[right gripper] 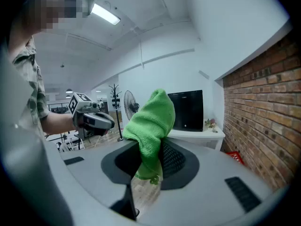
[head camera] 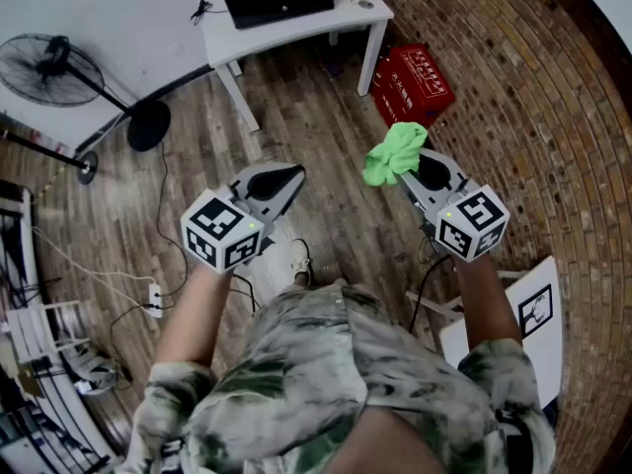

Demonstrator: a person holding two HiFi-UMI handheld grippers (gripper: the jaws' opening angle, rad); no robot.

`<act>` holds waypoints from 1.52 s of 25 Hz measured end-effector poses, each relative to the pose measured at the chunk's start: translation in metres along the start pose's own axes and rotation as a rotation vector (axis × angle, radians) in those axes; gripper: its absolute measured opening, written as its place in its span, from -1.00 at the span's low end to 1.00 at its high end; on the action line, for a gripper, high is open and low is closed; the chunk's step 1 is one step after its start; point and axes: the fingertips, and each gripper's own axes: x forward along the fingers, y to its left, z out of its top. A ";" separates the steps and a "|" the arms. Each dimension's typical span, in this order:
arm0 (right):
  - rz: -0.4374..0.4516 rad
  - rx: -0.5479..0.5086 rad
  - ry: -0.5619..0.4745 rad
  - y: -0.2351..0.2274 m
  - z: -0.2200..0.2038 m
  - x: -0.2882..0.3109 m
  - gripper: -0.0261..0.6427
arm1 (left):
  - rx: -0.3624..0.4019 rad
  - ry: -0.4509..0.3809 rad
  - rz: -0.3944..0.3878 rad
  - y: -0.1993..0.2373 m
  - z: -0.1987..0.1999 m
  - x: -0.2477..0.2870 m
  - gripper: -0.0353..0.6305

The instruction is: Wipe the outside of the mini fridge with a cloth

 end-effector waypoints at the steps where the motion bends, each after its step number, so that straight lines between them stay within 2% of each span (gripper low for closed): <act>1: 0.002 -0.007 0.005 0.000 0.004 0.008 -0.60 | 0.004 -0.002 -0.010 0.007 0.004 -0.002 -0.82; 10: 0.049 -0.142 0.081 0.003 0.057 0.087 -0.61 | 0.021 -0.009 -0.057 0.090 0.035 -0.024 -0.82; 16: 0.162 -0.238 0.218 -0.011 0.081 0.125 -0.60 | 0.056 0.020 -0.129 0.127 0.048 -0.017 -0.82; 22: 0.187 -0.355 0.256 -0.019 0.122 0.158 -0.60 | 0.093 0.008 -0.159 0.146 0.074 -0.016 -0.82; 24: 0.215 -0.378 0.269 -0.037 0.129 0.173 -0.60 | 0.094 0.011 -0.166 0.158 0.084 0.004 -0.82; 29: 0.287 -0.452 0.295 -0.121 0.165 0.227 -0.60 | 0.070 0.013 -0.163 0.206 0.125 0.075 -0.82; 38: 0.428 -0.615 0.308 -0.220 0.226 0.279 -0.60 | 0.057 -0.032 -0.134 0.241 0.201 0.183 -0.82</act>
